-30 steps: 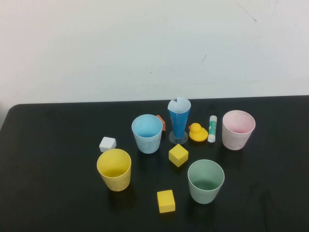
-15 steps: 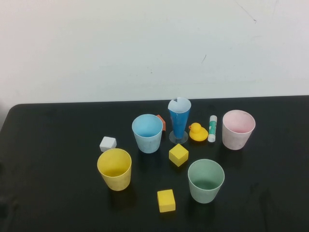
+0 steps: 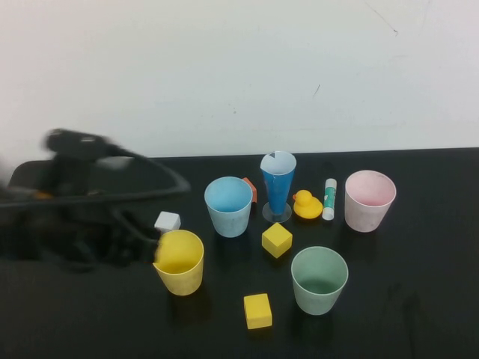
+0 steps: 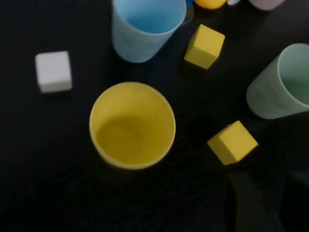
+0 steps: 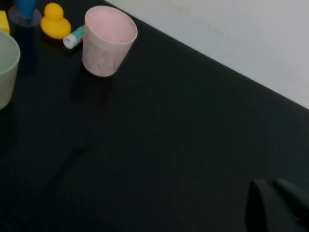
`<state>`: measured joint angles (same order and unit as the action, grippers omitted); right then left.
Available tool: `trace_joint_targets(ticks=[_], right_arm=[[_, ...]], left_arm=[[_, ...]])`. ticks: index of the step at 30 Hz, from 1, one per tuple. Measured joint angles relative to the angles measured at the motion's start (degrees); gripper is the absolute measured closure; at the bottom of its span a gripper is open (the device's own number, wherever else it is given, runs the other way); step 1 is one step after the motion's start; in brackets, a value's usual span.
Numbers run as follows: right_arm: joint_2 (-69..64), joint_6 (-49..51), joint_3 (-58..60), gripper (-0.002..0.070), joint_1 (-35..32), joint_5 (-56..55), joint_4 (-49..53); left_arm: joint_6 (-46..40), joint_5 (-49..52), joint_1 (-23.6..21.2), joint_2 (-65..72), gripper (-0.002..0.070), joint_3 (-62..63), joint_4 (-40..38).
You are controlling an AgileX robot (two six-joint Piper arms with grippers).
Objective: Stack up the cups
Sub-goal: Pick up the yellow cup
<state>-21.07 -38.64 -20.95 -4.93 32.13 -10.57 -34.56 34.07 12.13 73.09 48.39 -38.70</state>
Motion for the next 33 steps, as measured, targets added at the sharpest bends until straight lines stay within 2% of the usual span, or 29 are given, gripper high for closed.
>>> trace_joint_targets(ticks=[2, 5, 8, 12, 17, 21, 25, 27, 30, 33], right_arm=[[-0.09, -0.09, 1.03, 0.0679, 0.00, -1.56, -0.36], [-0.09, -0.09, 1.67, 0.0679, 0.00, -3.15, -0.45], [-0.09, -0.09, 1.94, 0.0679, 0.00, -3.64, -0.69], [-0.09, -0.09, 1.94, 0.0679, 0.00, -3.74, -1.18], [-0.09, -0.09, 1.94, 0.0679, 0.00, -4.13, -1.47], [-0.09, -0.09, 1.94, 0.0679, 0.00, -4.13, -1.47], [-0.09, -0.09, 1.94, 0.0679, 0.00, -4.13, -1.49], [-0.09, -0.09, 1.94, 0.0679, 0.00, -4.13, -1.49], [-0.09, -0.09, 1.94, 0.0679, 0.00, -4.13, -1.49], [-0.09, -0.09, 1.94, 0.0679, 0.00, -4.23, -1.49]], left_arm=[[0.87, -2.21, 3.03, 3.92, 0.0450, 2.12, 3.57], [5.19, -4.04, 4.92, 8.76, 0.0311, 4.60, 9.10], [8.21, -5.87, 4.92, 13.36, 0.0237, 6.58, 13.96], [9.71, -11.21, 4.92, 18.75, 0.0214, 7.23, 18.53], [9.74, -19.90, 4.92, 27.36, 0.0208, 7.57, 20.14], [9.74, -21.97, 4.92, 32.37, 0.0210, 8.48, 21.08], [9.74, -22.22, 4.92, 35.44, 0.0284, 9.24, 21.28], [9.74, -22.22, 4.92, 35.70, 0.0357, 9.24, 21.37], [9.74, -21.14, 4.92, 35.34, 0.0549, 9.65, 21.37], [9.74, -18.24, 4.92, 34.36, 0.0640, 11.00, 21.37]])
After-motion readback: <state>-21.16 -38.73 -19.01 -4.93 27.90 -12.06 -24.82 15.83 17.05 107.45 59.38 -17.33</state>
